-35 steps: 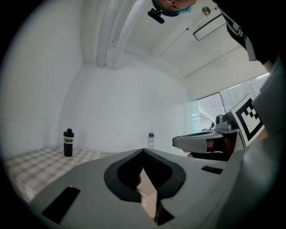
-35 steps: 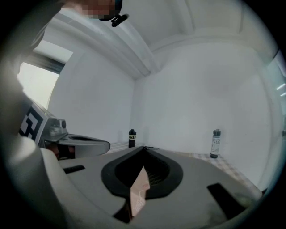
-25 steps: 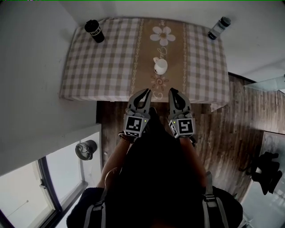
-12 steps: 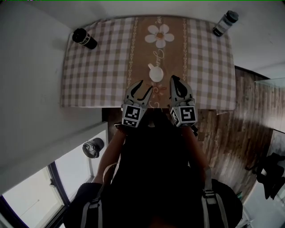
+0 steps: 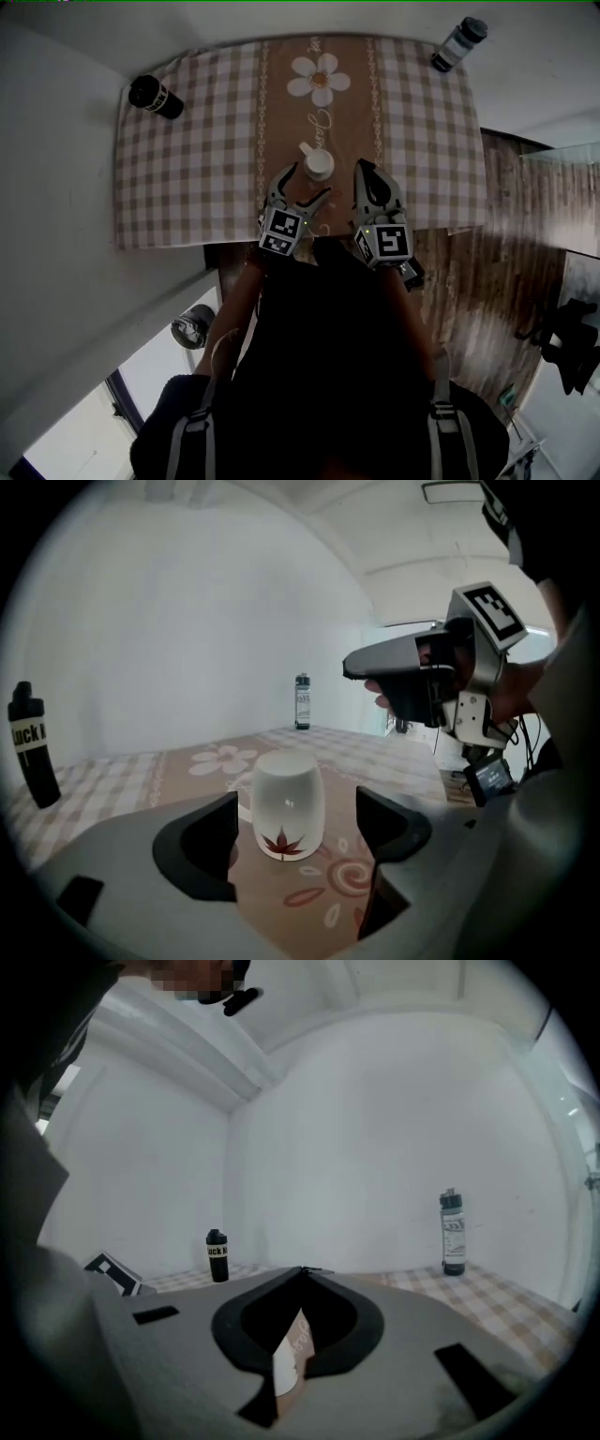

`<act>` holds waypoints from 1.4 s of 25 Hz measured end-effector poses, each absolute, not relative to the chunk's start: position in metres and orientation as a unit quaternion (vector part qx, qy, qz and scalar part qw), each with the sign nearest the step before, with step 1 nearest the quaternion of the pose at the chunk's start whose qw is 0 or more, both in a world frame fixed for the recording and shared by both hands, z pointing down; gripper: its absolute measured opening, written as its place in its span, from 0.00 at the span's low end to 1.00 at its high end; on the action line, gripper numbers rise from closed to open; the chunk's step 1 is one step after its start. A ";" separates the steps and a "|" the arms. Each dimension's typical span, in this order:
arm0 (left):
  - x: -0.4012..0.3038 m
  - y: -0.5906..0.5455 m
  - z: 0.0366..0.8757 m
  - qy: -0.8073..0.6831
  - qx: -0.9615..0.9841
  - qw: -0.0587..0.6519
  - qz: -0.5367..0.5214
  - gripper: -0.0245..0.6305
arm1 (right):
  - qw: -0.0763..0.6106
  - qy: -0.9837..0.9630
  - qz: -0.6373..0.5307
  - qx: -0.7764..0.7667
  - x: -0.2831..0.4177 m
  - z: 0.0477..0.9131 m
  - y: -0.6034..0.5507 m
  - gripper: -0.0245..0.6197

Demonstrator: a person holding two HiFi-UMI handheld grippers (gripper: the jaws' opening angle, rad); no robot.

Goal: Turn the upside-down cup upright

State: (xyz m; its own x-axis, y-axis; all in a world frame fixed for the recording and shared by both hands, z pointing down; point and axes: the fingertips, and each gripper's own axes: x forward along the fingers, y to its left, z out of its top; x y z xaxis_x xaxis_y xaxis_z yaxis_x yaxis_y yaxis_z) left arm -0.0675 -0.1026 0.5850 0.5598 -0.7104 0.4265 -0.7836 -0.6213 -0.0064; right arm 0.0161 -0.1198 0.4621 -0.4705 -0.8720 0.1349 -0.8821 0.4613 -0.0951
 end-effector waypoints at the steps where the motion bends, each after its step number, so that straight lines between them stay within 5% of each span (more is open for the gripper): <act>1: -0.066 -0.104 0.589 -0.420 0.881 0.089 0.200 0.65 | 0.033 -0.851 0.076 0.518 0.017 0.461 -0.119 0.04; 35: -0.040 -0.148 0.626 -0.427 0.865 0.125 0.232 0.70 | 0.024 -0.853 0.078 0.515 0.038 0.470 -0.118 0.04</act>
State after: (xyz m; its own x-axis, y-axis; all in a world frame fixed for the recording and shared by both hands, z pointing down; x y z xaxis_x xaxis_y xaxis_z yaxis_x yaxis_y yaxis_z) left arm -0.0396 -0.1477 0.6261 0.5280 -0.6804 0.5082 -0.7967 -0.6041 0.0189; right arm 0.0376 -0.1184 0.4699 -0.4685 -0.8753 0.1200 -0.8826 0.4576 -0.1081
